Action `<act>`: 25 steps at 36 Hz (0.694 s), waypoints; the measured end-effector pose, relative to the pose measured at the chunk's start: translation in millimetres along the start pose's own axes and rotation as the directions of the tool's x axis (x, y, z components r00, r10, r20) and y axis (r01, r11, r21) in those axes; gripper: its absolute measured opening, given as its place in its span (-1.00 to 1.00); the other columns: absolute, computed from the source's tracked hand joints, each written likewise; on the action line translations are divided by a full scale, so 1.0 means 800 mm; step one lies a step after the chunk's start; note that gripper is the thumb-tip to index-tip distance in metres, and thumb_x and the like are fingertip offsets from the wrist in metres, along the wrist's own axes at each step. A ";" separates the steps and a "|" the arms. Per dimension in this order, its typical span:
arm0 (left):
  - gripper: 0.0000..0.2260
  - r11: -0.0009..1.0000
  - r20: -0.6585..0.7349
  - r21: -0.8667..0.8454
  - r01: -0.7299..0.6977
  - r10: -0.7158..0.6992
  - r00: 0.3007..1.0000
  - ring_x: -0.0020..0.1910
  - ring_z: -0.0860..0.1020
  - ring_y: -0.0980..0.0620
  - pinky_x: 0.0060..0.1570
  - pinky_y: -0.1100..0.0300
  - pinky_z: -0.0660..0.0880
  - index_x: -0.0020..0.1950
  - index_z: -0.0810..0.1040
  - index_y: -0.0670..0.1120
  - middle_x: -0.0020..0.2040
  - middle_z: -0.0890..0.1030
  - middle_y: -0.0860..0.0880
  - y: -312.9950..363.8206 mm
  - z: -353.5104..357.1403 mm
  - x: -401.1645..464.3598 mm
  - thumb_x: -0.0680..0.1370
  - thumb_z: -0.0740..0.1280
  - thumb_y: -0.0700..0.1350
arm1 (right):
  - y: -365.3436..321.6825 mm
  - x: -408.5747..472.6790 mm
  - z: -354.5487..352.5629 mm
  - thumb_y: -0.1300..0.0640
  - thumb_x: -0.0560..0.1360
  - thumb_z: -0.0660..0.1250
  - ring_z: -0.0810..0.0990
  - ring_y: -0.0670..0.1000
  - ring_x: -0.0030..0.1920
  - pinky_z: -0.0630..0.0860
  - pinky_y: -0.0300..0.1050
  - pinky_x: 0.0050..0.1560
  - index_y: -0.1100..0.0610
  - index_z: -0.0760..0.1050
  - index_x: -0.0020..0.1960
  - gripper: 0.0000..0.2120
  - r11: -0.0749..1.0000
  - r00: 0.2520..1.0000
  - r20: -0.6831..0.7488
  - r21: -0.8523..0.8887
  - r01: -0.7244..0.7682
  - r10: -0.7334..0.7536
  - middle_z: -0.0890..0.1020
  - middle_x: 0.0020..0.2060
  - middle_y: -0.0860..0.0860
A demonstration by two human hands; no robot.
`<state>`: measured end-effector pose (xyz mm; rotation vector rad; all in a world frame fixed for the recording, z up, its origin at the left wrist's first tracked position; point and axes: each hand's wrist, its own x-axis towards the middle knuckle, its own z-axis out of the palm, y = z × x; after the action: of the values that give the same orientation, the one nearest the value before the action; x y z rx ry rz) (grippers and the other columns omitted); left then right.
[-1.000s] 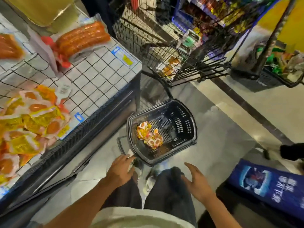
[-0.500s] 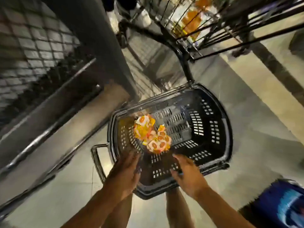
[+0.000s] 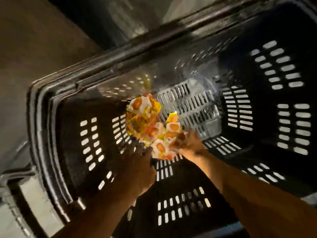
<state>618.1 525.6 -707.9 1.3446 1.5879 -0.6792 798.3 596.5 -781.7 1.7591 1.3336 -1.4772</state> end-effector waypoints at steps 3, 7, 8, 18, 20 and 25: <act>-0.42 1.000 0.028 -0.031 0.004 -0.003 1.000 0.62 -0.10 -0.08 0.56 -0.12 0.06 0.61 0.05 0.11 0.65 -0.02 0.02 -0.004 0.013 0.010 0.63 0.17 0.14 | -0.006 0.024 0.029 0.04 0.34 0.63 0.16 0.20 0.57 0.17 0.05 0.55 0.15 0.06 0.60 0.04 0.992 0.995 -0.087 0.117 -0.046 0.056 0.16 0.56 0.19; -0.44 0.996 0.017 -0.085 0.003 -0.002 1.000 0.62 -0.17 -0.03 0.57 -0.10 0.04 0.60 0.07 0.14 0.65 -0.05 0.06 -0.008 0.025 0.010 0.64 0.18 0.14 | -0.010 0.036 0.063 0.02 0.29 0.65 0.22 0.28 0.51 0.30 0.15 0.48 0.15 0.16 0.50 -0.04 0.988 0.969 -0.226 0.142 -0.068 0.099 0.25 0.47 0.19; -0.45 0.996 0.007 -0.093 -0.004 0.004 1.000 0.62 -0.17 -0.02 0.57 -0.09 0.05 0.60 0.08 0.14 0.65 -0.05 0.06 -0.009 0.026 0.011 0.63 0.18 0.14 | -0.011 0.038 0.069 0.03 0.27 0.65 0.23 0.28 0.49 0.29 0.17 0.48 0.13 0.17 0.47 -0.05 0.982 0.957 -0.263 0.174 -0.079 0.123 0.27 0.45 0.18; -0.48 0.969 -0.048 -0.246 -0.002 -0.010 0.999 0.62 -0.05 0.03 0.56 -0.04 0.15 0.57 0.16 0.14 0.63 0.02 0.10 -0.028 0.020 0.023 0.63 0.24 0.06 | 0.000 0.058 0.052 0.08 0.25 0.68 0.60 0.13 0.24 0.57 0.06 0.26 0.08 0.55 0.19 -0.43 0.906 0.970 -0.068 0.377 -0.193 0.235 0.63 0.21 0.07; -0.47 0.954 -0.076 -0.298 -0.010 -0.013 0.997 0.61 0.01 0.01 0.53 -0.04 0.21 0.57 0.18 0.12 0.62 0.04 0.08 -0.028 0.014 0.024 0.62 0.27 0.03 | 0.003 0.050 0.041 0.13 0.27 0.67 0.66 0.10 0.16 0.59 -0.01 0.21 0.03 0.58 0.04 -0.59 0.897 0.977 -0.006 0.399 -0.192 0.212 0.69 0.12 0.05; -0.32 0.918 -0.287 -0.396 -0.014 -0.109 0.952 0.60 0.06 -0.08 0.50 -0.06 0.27 0.61 0.15 -0.01 0.64 -0.02 0.00 -0.022 -0.002 0.037 0.56 0.40 -0.07 | 0.009 0.024 0.014 0.15 0.28 0.67 0.58 -0.22 -0.31 0.42 -0.55 -0.42 0.05 0.58 -0.02 -0.64 0.876 0.987 0.064 0.455 -0.160 0.147 0.61 -0.30 -0.19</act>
<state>601.4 535.5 -736.2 1.1446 1.8877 -0.1604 798.1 591.1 -804.3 2.0627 0.8436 -1.8233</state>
